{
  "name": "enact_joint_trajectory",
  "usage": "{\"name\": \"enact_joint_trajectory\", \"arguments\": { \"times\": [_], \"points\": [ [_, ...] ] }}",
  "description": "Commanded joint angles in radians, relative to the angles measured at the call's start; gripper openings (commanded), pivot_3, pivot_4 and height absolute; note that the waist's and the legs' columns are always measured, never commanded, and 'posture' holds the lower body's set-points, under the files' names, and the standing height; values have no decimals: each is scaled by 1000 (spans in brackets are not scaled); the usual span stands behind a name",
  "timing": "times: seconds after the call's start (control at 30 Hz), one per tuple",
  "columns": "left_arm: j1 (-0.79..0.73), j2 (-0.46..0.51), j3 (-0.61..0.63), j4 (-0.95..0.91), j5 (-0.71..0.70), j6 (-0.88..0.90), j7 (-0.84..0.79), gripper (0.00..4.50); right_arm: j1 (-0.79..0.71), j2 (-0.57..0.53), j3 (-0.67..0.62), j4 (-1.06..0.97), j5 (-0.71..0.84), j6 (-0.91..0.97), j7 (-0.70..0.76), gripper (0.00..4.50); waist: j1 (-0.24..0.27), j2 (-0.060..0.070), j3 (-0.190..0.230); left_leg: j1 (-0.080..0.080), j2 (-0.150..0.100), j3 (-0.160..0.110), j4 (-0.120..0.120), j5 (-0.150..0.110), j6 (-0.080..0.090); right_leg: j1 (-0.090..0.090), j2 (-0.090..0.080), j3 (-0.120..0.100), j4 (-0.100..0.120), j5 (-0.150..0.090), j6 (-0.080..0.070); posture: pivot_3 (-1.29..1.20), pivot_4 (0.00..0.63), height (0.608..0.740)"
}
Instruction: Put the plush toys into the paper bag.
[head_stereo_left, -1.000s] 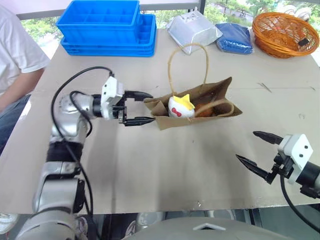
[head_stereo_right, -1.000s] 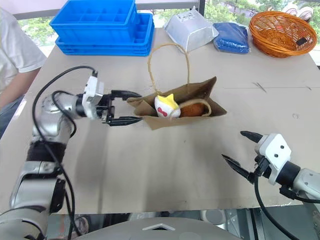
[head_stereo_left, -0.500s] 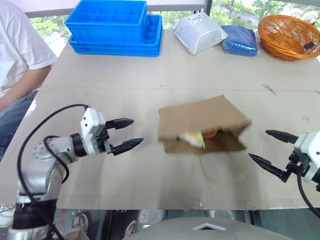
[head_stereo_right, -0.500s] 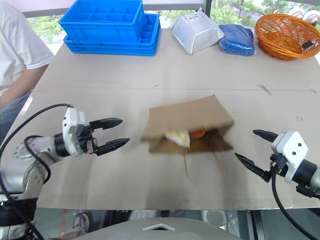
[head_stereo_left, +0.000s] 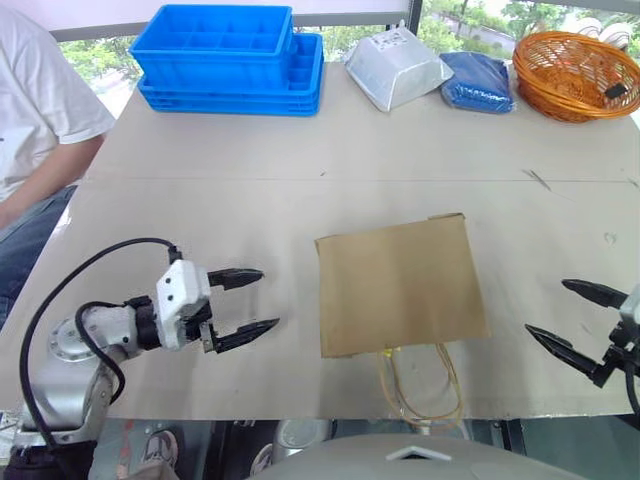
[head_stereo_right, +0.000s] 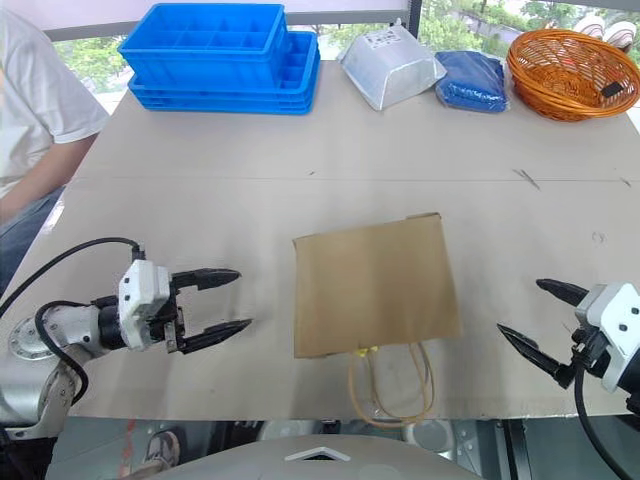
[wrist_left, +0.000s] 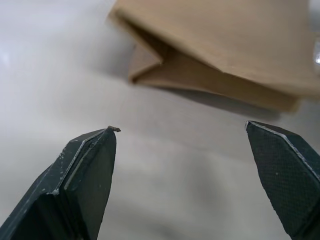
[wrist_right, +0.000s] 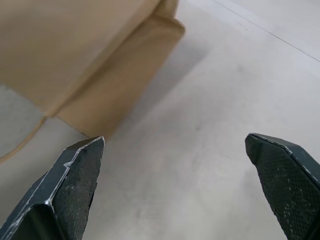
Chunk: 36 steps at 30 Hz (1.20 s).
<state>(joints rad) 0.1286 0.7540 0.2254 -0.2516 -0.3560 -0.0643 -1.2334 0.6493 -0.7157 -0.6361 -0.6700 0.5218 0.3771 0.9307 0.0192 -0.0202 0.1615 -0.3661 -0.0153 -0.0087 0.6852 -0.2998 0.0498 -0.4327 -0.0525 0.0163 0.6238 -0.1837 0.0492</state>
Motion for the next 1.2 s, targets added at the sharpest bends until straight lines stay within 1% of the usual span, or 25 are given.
{"name": "enact_joint_trajectory", "arguments": {
  "times": [0.03,0.1,0.17,0.33,0.43,0.57,0.73,0.77,0.87,0.9,0.93,1.0,1.07,1.1,1.17,1.2],
  "points": [
    [-97,-13,-87,92,125,-467,-76,4454,9,6,-31,-64,28,15,-15,4500,-1,0,0,0,0,1,0,0,0,0,0,1,-1,1,-2,0,150,740],
    [-157,-34,-135,174,173,-677,-77,4454,11,8,-33,-86,34,28,-26,4500,-3,1,-1,1,0,2,0,-1,1,0,0,2,-1,1,-2,0,150,740],
    [-211,-43,-180,252,205,-843,-66,4454,13,9,-36,-108,43,43,-39,4500,-5,1,-1,1,0,2,0,-1,1,1,-1,2,-1,2,-2,0,150,740],
    [-300,-34,-294,427,272,-1112,-14,4454,17,7,-51,-172,65,66,-57,4500,-4,1,-2,2,1,2,-1,-1,1,1,-1,2,-1,2,-2,0,150,740],
    [-351,-61,-329,512,362,-1209,59,4454,25,3,-63,-220,45,2,-13,4500,-4,1,-2,1,0,2,0,-1,1,1,-1,2,-1,2,0,0,150,740],
    [-403,-119,-316,594,517,-1299,182,4454,12,-23,-94,-241,103,-30,55,4500,-4,0,-2,2,0,2,0,-1,2,2,0,1,-2,4,3,0,150,740],
    [-417,-154,-320,619,664,-1348,316,4454,-8,-56,-109,-249,150,-12,67,4500,-5,0,-2,3,1,2,0,-1,2,2,0,1,-2,4,3,0,150,740],
    [-421,-176,-307,615,707,-1354,346,4454,-7,-58,-109,-243,152,-14,75,4500,-5,0,-2,3,1,2,0,-1,2,2,0,1,-2,4,3,0,150,740],
    [-434,-196,-321,618,787,-1344,418,4454,1,-58,-113,-239,156,-19,85,4500,-1,-1,-2,2,0,2,0,-1,2,2,-1,1,-2,4,3,0,150,740],
    [-434,-191,-342,621,796,-1333,434,3940,9,-54,-118,-235,154,-24,93,4500,0,-1,-3,2,0,2,0,-1,2,2,-1,0,-2,4,3,0,150,740],
    [-434,-189,-352,625,813,-1333,453,3655,18,-49,-121,-231,150,-31,100,4500,-1,-1,-3,2,0,2,0,-1,2,2,-1,0,-2,4,3,0,150,740],
    [-437,-185,-368,633,837,-1328,496,2693,37,-35,-129,-220,139,-48,115,4500,-2,-1,-3,2,0,2,0,-2,3,2,-1,0,-2,4,4,0,150,740],
    [-439,-178,-393,635,800,-1284,526,1762,55,-19,-131,-211,128,-67,127,4500,-3,-1,-3,2,0,1,0,-2,3,2,-1,0,-2,4,4,0,150,740],
    [-440,-171,-409,631,772,-1267,537,1355,61,-13,-130,-209,123,-76,130,4500,-3,0,-3,2,0,1,0,-2,3,2,-1,0,-2,4,4,0,150,740],
    [-429,-145,-463,602,625,-1170,520,541,65,-3,-124,-204,117,-88,130,4500,-4,1,-3,3,0,1,0,-2,3,3,-2,0,-2,4,4,0,150,740],
    [-417,-126,-497,570,517,-1097,490,238,64,1,-120,-203,115,-92,128,4500,-5,1,-3,3,0,1,0,-2,3,3,-2,0,-2,4,4,0,150,740]
  ]
}}
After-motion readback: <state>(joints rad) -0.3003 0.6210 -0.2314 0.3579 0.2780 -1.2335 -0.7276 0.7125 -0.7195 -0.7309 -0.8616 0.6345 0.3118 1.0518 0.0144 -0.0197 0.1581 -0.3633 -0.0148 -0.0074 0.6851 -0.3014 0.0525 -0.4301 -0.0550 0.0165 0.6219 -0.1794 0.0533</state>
